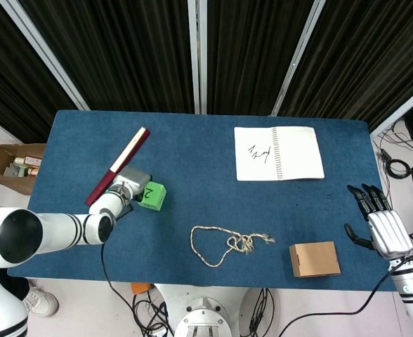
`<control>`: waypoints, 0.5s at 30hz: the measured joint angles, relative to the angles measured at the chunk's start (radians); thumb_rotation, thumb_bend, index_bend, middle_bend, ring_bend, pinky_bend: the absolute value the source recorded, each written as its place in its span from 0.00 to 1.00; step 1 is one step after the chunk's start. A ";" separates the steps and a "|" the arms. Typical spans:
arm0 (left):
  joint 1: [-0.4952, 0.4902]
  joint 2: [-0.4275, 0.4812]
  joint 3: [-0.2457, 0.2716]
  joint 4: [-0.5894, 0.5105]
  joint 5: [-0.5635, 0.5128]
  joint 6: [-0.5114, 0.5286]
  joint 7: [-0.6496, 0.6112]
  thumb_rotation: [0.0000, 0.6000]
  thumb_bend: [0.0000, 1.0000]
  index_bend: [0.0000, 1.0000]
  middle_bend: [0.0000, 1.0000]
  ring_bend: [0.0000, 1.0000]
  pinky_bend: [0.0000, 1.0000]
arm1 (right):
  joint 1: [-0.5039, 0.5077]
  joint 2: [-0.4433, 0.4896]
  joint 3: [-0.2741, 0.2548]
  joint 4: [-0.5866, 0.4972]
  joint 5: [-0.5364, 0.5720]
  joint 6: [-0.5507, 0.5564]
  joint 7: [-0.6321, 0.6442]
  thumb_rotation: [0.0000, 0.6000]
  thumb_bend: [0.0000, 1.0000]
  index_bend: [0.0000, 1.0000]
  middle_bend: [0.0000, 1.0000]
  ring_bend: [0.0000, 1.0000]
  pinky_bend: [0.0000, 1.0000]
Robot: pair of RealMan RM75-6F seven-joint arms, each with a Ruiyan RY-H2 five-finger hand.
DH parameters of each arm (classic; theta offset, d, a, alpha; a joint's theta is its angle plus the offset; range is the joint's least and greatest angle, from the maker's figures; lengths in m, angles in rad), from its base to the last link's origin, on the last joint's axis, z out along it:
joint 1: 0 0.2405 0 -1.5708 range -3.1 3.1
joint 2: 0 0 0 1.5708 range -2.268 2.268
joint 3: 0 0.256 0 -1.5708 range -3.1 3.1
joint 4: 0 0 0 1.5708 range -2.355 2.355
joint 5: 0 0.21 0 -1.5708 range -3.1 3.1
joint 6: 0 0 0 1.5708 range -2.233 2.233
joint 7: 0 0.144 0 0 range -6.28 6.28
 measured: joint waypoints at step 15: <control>0.088 0.115 0.021 -0.050 0.163 -0.098 -0.149 0.80 0.85 0.22 1.00 1.00 1.00 | 0.012 -0.001 0.006 -0.026 0.003 -0.020 -0.037 1.00 0.33 0.05 0.15 0.00 0.00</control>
